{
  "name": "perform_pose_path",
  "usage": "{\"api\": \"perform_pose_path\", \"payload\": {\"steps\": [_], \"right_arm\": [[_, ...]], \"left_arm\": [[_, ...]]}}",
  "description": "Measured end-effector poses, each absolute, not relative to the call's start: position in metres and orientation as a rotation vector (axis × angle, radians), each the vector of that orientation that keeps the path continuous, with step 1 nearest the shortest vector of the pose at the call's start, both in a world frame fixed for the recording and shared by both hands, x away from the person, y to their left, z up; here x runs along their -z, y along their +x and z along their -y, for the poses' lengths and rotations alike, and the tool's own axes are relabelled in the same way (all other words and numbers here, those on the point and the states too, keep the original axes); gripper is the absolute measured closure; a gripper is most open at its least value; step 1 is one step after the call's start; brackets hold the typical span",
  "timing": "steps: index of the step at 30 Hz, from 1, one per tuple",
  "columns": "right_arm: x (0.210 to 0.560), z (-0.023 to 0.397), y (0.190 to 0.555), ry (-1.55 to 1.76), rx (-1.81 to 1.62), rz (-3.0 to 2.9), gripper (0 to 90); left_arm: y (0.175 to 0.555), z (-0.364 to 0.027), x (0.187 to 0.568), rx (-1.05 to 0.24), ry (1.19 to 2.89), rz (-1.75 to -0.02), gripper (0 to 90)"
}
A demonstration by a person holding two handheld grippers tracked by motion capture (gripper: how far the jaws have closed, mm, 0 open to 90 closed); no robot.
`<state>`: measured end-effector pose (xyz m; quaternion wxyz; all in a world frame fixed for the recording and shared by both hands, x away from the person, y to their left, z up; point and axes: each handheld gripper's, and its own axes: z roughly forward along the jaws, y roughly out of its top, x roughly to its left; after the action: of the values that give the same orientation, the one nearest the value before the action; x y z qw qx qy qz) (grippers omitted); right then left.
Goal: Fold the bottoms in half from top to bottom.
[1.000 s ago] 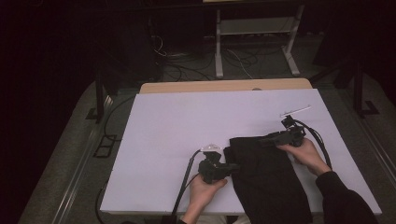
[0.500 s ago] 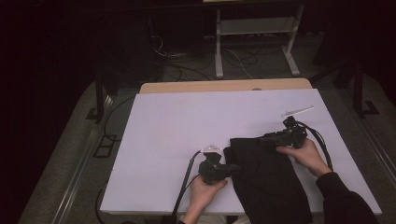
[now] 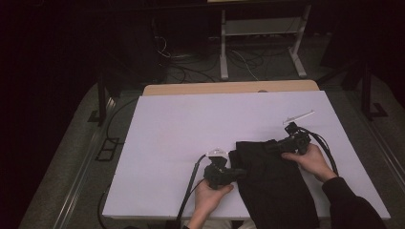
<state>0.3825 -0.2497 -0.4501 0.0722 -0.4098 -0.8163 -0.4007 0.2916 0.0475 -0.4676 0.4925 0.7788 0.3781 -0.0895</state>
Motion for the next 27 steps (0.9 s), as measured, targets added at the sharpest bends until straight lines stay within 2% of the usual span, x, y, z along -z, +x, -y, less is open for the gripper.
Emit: {"api": "perform_pose_path", "payload": {"steps": [4, 13, 19, 27], "right_arm": [[0.448, 0.251, 0.382, -1.23, 1.228, 2.425, 81.5], [0.439, 0.257, 0.377, -1.255, 1.305, 2.358, 82.3], [0.431, 0.26, 0.372, -1.248, 1.373, 2.328, 82.4], [0.424, 0.262, 0.362, -1.245, 1.415, 2.306, 82.4]], "left_arm": [[0.291, -0.047, 0.468, 0.228, 1.886, -0.909, 83.7], [0.29, -0.046, 0.469, 0.22, 1.88, -0.887, 76.0], [0.286, -0.043, 0.466, 0.152, 1.895, -0.852, 73.2], [0.281, -0.042, 0.457, 0.036, 1.855, -0.837, 53.9]]}}
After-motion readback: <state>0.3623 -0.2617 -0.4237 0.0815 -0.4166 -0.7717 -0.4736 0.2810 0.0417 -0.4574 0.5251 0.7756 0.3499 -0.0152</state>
